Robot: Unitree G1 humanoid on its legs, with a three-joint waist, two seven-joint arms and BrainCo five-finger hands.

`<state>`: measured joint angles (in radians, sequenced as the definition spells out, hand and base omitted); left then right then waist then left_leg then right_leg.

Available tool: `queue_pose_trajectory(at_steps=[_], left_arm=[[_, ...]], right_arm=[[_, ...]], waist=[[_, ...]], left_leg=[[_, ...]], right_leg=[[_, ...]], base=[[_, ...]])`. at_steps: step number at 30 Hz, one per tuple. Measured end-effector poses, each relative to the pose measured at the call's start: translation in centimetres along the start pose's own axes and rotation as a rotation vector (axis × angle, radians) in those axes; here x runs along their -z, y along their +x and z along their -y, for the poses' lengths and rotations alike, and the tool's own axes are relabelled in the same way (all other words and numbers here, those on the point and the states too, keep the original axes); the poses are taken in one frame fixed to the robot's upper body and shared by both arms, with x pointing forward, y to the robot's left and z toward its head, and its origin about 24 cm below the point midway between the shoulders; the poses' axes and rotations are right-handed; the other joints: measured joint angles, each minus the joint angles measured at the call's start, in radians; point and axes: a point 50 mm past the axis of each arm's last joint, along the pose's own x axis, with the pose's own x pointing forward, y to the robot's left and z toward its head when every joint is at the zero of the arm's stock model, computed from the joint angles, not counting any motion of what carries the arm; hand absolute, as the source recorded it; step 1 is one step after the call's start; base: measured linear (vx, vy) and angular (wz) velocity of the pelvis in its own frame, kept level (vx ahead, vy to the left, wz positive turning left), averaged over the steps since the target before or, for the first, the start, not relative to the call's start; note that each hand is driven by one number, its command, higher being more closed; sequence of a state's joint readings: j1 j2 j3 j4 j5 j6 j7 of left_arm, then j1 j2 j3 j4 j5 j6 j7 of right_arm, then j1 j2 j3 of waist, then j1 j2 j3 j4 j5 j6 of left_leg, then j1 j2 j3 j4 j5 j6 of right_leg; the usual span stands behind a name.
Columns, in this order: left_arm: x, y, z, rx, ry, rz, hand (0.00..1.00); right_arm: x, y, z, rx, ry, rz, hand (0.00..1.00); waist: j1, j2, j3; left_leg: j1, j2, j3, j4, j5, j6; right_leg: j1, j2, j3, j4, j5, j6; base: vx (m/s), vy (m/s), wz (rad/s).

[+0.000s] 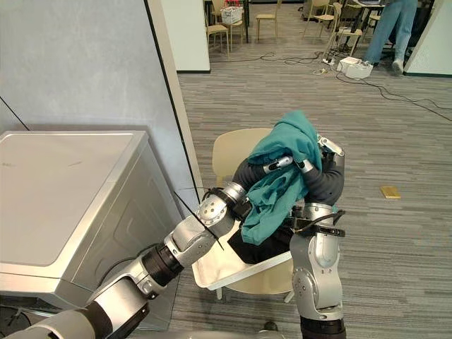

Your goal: Pick up the laundry basket with both hands and put the clothes into the washing machine.

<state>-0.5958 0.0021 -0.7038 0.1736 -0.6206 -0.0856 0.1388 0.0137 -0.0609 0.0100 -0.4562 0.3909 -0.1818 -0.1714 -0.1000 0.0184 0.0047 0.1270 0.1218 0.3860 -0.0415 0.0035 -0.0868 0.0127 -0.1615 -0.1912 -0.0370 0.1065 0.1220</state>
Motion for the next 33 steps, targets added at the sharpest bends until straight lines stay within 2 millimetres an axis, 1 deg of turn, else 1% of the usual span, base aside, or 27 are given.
queue_pose_trajectory(at_steps=[1, 4, 10, 12, 14, 16, 17, 19, 20, 22, 23, 25, 26, 28, 31, 33], left_arm=[[0.0, 0.0, 0.0, -0.003, 0.003, 0.002, 1.00], [0.0, 0.0, -0.2, -0.020, 0.003, 0.000, 1.00], [0.0, 0.0, -0.5, -0.035, 0.004, -0.001, 1.00], [-0.1, -0.2, -0.7, -0.045, 0.015, 0.010, 1.00], [-0.8, -0.6, -1.1, -0.069, 0.010, 0.049, 1.00], [-2.2, -1.3, -2.2, -0.128, -0.026, 0.123, 1.00], [-3.2, -1.9, -3.0, -0.168, -0.043, 0.174, 1.00], [-6.1, -4.4, -5.9, -0.320, -0.042, 0.332, 1.00], [-6.7, -5.2, -6.7, -0.359, -0.038, 0.368, 1.00], [-8.2, -8.3, -9.1, -0.504, -0.011, 0.466, 1.00], [-8.3, -9.0, -9.5, -0.531, 0.000, 0.478, 1.00], [-8.0, -11.2, -9.9, -0.596, 0.018, 0.491, 1.00], [-7.8, -11.7, -9.9, -0.607, 0.015, 0.488, 1.00], [-6.9, -12.7, -9.8, -0.634, -0.002, 0.464, 1.00], [-5.8, -13.8, -9.7, -0.668, -0.028, 0.432, 1.00], [-4.7, -14.7, -9.5, -0.690, -0.051, 0.396, 1.00]], right_arm=[[0.0, 0.0, 0.0, 0.001, 0.000, 0.000, 0.00], [0.1, -0.3, 0.2, 0.011, 0.000, -0.009, 0.00], [0.2, -0.7, 0.4, 0.028, -0.001, -0.017, 0.00], [0.0, -1.2, 1.1, 0.054, -0.019, -0.023, 0.00], [-0.3, -1.5, 1.6, 0.075, -0.036, -0.015, 0.00], [-0.8, -2.0, 3.0, 0.143, -0.069, -0.006, 0.00], [-1.0, -2.4, 4.0, 0.188, -0.094, -0.005, 0.00], [-1.9, -3.6, 6.6, 0.301, -0.173, -0.003, 0.00], [-2.1, -3.9, 7.1, 0.321, -0.189, -0.002, 0.00], [-2.7, -4.8, 9.0, 0.404, -0.248, -0.005, 0.00], [-2.7, -5.0, 9.4, 0.423, -0.257, -0.011, 0.00], [-1.8, -5.9, 10.6, 0.486, -0.299, -0.066, 0.00], [-1.5, -6.1, 10.8, 0.499, -0.304, -0.086, 0.00], [-0.4, -7.4, 11.4, 0.548, -0.328, -0.167, 0.00], [0.8, -8.5, 12.2, 0.584, -0.331, -0.242, 0.00], [1.9, -10.1, 12.9, 0.621, -0.335, -0.324, 0.00]], waist=[[0.000, -0.003, 0.000], [0.000, -0.011, -0.001], [0.000, -0.013, -0.002], [0.001, -0.013, -0.002], [0.001, -0.013, -0.002], [0.000, -0.013, -0.001], [0.000, -0.013, -0.001], [0.000, -0.012, -0.002], [0.000, -0.012, -0.002], [0.001, -0.013, -0.002], [0.001, -0.013, -0.002], [0.003, -0.013, -0.001], [0.003, -0.013, -0.001], [0.005, -0.012, -0.002], [0.004, -0.010, -0.002], [0.003, -0.007, 0.000]], left_leg=[[-0.001, 0.000, -0.001, 0.001, 0.000, 0.000], [-0.006, 0.001, -0.006, 0.006, 0.000, 0.000], [-0.009, -0.001, -0.016, 0.007, 0.000, 0.000], [-0.010, -0.001, -0.018, 0.007, 0.000, 0.000], [-0.010, 0.000, -0.018, 0.006, 0.000, 0.000], [-0.010, 0.000, -0.018, 0.006, 0.000, 0.000], [-0.010, 0.000, -0.018, 0.006, 0.000, 0.000], [-0.008, 0.002, -0.015, 0.006, 0.000, 0.000], [-0.007, 0.002, -0.013, 0.007, 0.000, 0.000], [-0.002, 0.002, -0.007, 0.006, 0.000, 0.000], [0.000, 0.001, -0.005, 0.006, -0.001, 0.000], [0.003, 0.000, -0.003, 0.005, -0.001, 0.000], [0.003, 0.000, -0.004, 0.005, -0.001, 0.000], [0.003, 0.000, -0.007, 0.004, -0.001, 0.000], [0.002, -0.001, -0.012, 0.003, -0.001, 0.000], [0.002, 0.001, -0.023, 0.003, 0.000, 0.000]], right_leg=[[0.000, 0.000, -0.001, 0.000, 0.000, 0.000], [0.000, -0.001, -0.004, 0.000, 0.000, 0.000], [0.003, -0.004, -0.014, 0.000, 0.000, 0.000], [0.003, -0.004, -0.016, 0.000, 0.000, 0.000], [0.003, -0.003, -0.016, 0.000, 0.000, 0.000], [0.003, -0.002, -0.015, 0.000, 0.000, 0.000], [0.003, -0.002, -0.015, 0.000, 0.000, 0.000], [0.002, 0.000, -0.011, 0.000, 0.000, 0.000], [0.002, 0.000, -0.009, 0.000, 0.000, -0.001], [0.002, 0.001, -0.003, 0.000, 0.000, -0.001], [0.002, 0.001, -0.001, 0.000, 0.000, -0.001], [0.004, -0.001, 0.000, 0.000, 0.000, -0.001], [0.004, -0.001, 0.000, 0.000, 0.000, -0.001], [0.007, -0.001, -0.003, 0.000, -0.001, -0.002], [0.009, -0.002, -0.008, 0.000, -0.002, -0.003], [0.017, -0.003, -0.021, -0.001, -0.007, -0.004]], base=[[0.00, 0.000, 0.00], [-0.03, -0.019, 0.04], [-0.02, -0.014, 0.05], [-0.01, -0.008, 0.02], [0.00, 0.000, 0.00], [0.00, 0.000, 0.00], [0.00, 0.000, 0.00], [-0.02, -0.019, -0.04], [-0.03, -0.016, -0.07], [-0.04, -0.014, -0.08], [-0.02, -0.007, -0.08], [0.00, -0.001, -0.02], [0.00, 0.000, 0.00], [0.00, 0.000, 0.04], [0.00, 0.000, 0.05], [0.00, -0.004, 0.16]])
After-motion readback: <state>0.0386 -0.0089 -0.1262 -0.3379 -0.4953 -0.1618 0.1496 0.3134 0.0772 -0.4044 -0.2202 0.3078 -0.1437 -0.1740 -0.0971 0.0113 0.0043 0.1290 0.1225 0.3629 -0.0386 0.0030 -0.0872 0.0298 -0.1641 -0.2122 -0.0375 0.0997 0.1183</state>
